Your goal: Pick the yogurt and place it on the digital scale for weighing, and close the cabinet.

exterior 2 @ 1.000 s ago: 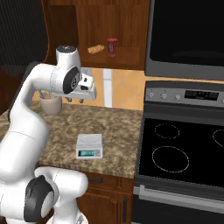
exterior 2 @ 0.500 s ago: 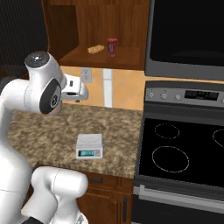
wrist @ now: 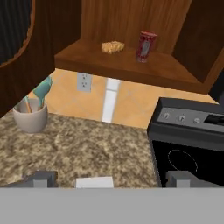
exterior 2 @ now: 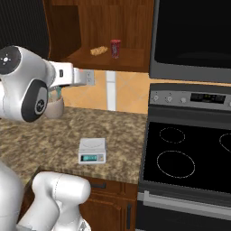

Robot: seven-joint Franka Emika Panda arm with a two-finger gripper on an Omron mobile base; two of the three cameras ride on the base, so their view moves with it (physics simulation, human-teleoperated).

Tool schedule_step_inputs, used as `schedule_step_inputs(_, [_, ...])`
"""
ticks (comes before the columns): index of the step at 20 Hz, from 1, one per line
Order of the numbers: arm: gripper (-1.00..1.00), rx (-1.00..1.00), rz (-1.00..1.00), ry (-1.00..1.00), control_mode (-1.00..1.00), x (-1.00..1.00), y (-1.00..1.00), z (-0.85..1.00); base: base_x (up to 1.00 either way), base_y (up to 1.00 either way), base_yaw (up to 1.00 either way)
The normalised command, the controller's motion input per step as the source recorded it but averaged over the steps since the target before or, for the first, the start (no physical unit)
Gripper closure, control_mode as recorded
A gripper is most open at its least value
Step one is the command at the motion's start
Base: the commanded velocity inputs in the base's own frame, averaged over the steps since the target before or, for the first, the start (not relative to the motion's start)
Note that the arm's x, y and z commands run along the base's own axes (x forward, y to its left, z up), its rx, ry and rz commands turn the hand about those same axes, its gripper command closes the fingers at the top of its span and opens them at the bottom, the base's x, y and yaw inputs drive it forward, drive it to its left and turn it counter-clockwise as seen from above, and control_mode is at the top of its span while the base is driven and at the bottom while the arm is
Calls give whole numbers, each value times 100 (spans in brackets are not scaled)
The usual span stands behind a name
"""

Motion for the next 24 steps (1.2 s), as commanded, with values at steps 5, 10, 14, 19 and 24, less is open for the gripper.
schedule_step_inputs(5, [-100, 0, -6, -20, -100, 15, -6, 50, 0, 0, 0])
schedule_step_inputs(10, [-100, 7, -5, 2, -100, 33, -27, 33, 0, 0, 0])
schedule_step_inputs(14, [-100, 10, -3, 3, -100, 35, -29, 27, 0, 0, 0])
schedule_step_inputs(19, [-100, 2, 0, 2, -100, 51, -7, 1, 0, 0, 0])
schedule_step_inputs(24, [-100, 0, 0, 9, -100, 67, -1, 0, 0, 0, 0])
